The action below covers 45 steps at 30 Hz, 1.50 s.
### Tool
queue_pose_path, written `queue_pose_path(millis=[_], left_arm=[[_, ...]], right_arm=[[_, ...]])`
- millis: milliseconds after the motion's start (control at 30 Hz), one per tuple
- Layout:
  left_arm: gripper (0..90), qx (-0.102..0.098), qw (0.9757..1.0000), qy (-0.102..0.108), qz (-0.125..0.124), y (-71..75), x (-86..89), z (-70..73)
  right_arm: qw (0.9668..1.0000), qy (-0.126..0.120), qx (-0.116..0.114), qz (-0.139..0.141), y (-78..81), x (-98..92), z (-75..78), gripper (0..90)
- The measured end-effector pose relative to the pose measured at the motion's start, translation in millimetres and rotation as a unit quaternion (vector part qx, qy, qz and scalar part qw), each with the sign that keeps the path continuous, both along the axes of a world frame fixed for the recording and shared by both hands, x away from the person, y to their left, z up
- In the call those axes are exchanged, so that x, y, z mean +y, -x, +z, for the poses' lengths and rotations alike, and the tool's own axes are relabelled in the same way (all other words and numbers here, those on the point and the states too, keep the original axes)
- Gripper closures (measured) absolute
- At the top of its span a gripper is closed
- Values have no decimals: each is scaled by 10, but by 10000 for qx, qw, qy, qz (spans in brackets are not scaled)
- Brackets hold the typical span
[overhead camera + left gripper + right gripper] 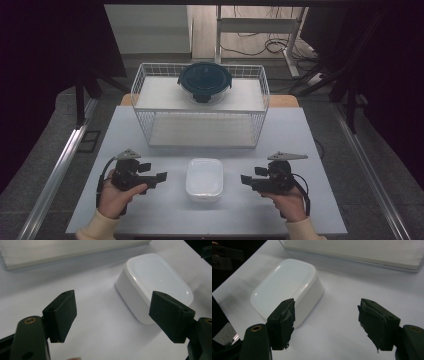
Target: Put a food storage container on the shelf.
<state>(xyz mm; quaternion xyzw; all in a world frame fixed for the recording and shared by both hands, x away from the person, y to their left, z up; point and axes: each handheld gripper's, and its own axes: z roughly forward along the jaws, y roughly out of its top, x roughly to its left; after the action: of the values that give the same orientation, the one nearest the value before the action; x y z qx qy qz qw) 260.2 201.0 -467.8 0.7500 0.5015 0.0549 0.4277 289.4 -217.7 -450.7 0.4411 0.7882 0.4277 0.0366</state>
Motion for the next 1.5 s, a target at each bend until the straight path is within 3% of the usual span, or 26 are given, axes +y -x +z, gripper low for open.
queue_pose_path(millis=[233, 467, 700, 800, 1067, 1133, 1300, 1367, 1433, 1500], left_arm=[[227, 289, 9993, 187, -146, -44, -153, -27], [245, 512, 9970, 515, -256, -219, -310, 7], [273, 732, 9944, 707, -296, -335, -375, -50], [282, 838, 9926, 821, -300, -370, -387, -100], [312, 1021, 9885, 1047, -392, -413, -436, -209], [338, 1022, 9888, 1025, -374, -416, -426, -228], [354, 1014, 9882, 1081, -388, -407, -423, -228], [364, 1056, 9869, 1151, -392, -402, -430, -244], [382, 1221, 9835, 1261, -431, -403, -445, -301], [387, 1253, 9833, 1249, -433, -405, -458, -321]], right_arm=[[9997, -164, 132, 122, -1, 142, 33, 322], [9994, -257, 202, 75, -60, 270, 75, 343], [9985, -340, 422, 97, -153, 380, -11, 369], [9969, -527, 565, 166, -186, 431, -42, 376], [9960, -491, 721, 185, -215, 507, -169, 391], [9945, -561, 861, 186, -214, 524, -231, 399], [9943, -494, 927, 182, -216, 557, -299, 410], [9939, -504, 961, 185, -222, 571, -323, 423], [9935, -533, 992, 193, -228, 583, -343, 440], [9934, -538, 997, 189, -229, 585, -348, 445]])
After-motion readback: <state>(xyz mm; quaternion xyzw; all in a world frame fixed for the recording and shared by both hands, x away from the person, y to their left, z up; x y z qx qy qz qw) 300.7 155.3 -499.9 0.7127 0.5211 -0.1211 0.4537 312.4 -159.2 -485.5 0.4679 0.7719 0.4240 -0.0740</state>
